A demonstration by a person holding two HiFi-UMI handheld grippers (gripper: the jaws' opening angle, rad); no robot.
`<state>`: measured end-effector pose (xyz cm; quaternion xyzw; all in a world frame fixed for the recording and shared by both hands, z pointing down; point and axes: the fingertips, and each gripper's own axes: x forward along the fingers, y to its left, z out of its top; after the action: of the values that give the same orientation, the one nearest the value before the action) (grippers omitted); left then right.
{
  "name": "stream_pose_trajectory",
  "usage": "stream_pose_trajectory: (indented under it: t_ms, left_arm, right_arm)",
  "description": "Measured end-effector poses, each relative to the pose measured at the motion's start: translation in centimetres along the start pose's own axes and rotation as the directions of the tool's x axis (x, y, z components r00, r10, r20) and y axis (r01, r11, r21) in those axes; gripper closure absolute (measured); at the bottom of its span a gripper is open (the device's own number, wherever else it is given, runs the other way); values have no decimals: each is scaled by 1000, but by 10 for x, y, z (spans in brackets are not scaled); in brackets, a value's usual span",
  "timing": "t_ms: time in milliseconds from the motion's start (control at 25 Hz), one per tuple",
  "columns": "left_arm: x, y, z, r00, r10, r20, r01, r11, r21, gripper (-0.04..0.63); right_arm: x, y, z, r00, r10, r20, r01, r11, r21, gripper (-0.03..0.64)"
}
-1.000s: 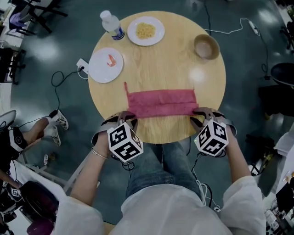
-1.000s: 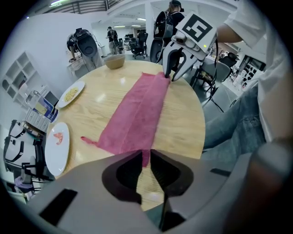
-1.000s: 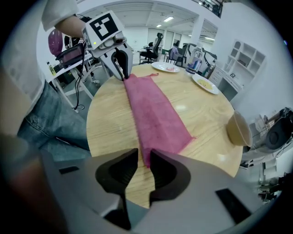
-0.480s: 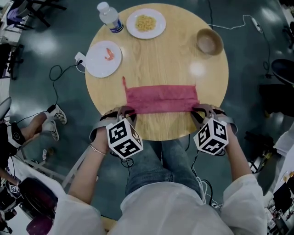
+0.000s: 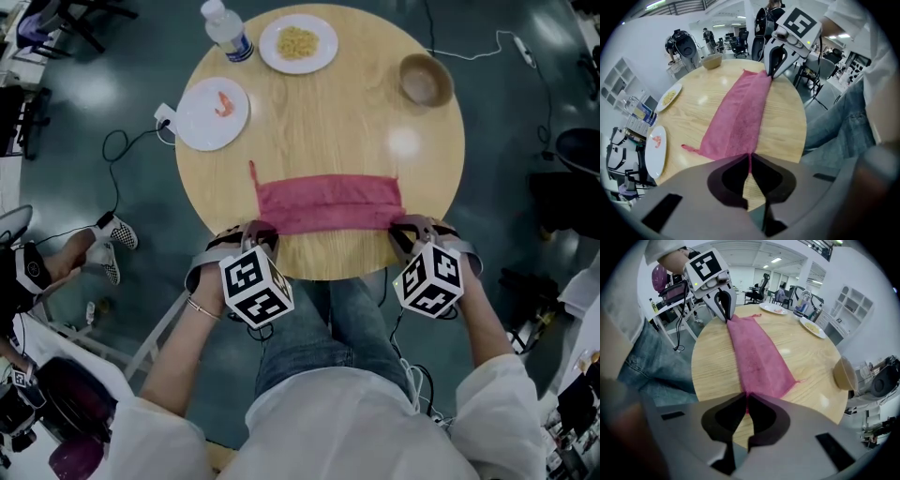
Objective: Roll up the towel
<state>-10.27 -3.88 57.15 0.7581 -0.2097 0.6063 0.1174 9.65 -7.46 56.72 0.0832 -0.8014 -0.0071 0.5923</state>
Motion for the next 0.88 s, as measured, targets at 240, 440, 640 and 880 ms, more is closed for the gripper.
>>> stream_pose_trajectory:
  t_ms: [240,440,640,880]
  left_arm:
    - [-12,-24,-8,994,-106,-10,106,994,-20,571]
    - [-20,-10,-3,990,-137,-12,136,989,-66,571]
    - [-24,8,4,989,-150,-12,148,984,-95,571]
    - [-17,31,7,986,-167,-16,162,975,-154,569]
  right_arm:
    - [-15,18,-5,997,71,-1,-71,997,34,595]
    - [-26,3,2,997,83,8,-83,994,67,594]
    - [-30,-16,8,995,98,2,-98,992,78,594]
    - [-22,-39,13,992,125,-6,-124,988,87,592]
